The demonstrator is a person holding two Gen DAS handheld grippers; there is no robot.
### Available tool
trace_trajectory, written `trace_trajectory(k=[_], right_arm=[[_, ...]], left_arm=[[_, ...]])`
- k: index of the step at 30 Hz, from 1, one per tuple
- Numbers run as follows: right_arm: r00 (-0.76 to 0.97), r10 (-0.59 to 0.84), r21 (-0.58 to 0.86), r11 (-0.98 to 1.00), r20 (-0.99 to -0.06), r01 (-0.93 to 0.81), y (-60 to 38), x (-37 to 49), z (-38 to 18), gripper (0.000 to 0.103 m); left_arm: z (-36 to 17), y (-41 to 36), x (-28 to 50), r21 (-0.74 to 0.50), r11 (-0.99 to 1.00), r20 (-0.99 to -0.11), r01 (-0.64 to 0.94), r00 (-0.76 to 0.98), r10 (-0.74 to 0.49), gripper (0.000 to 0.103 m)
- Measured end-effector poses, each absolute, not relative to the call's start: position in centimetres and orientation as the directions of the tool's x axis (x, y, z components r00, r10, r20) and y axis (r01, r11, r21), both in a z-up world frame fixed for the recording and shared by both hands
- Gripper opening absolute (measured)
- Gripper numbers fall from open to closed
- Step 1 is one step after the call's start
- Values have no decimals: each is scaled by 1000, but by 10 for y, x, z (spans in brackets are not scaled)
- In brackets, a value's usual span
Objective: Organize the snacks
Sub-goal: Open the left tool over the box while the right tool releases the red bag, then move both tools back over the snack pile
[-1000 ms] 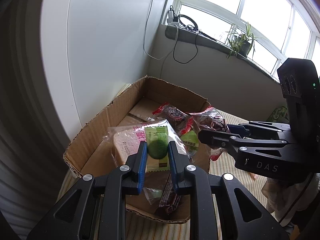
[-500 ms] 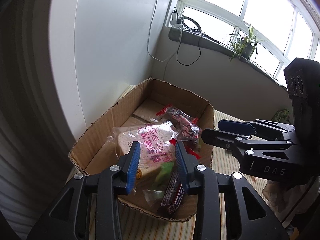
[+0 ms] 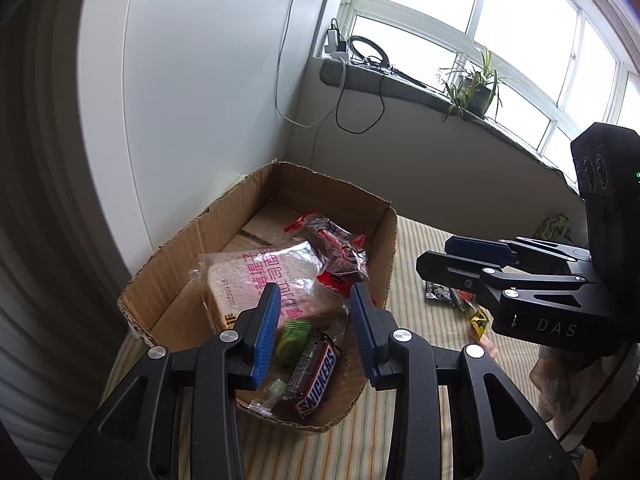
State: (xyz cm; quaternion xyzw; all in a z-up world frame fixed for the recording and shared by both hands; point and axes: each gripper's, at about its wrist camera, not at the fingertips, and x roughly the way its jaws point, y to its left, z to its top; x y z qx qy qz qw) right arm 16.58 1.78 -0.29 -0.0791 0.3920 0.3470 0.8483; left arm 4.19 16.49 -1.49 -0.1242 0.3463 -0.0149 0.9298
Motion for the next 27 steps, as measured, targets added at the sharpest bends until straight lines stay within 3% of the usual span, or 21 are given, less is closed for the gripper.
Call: trace_trajectory(k=[9, 11, 27], right_arm=[[498, 488, 130, 795, -717, -592, -42, 172, -2, 52], [507, 476, 129, 808, -719, -575, -58, 175, -5, 59], [488, 418, 159, 860, -767, -485, -142, 187, -45, 59]], left_arm=[[-13, 132, 45, -246, 969, -641, -8, 752, -156, 35], [-15, 123, 46, -253, 967, -643, 7, 746, -174, 35], [-38, 51, 68, -267, 956, -689, 119, 670, -276, 35]])
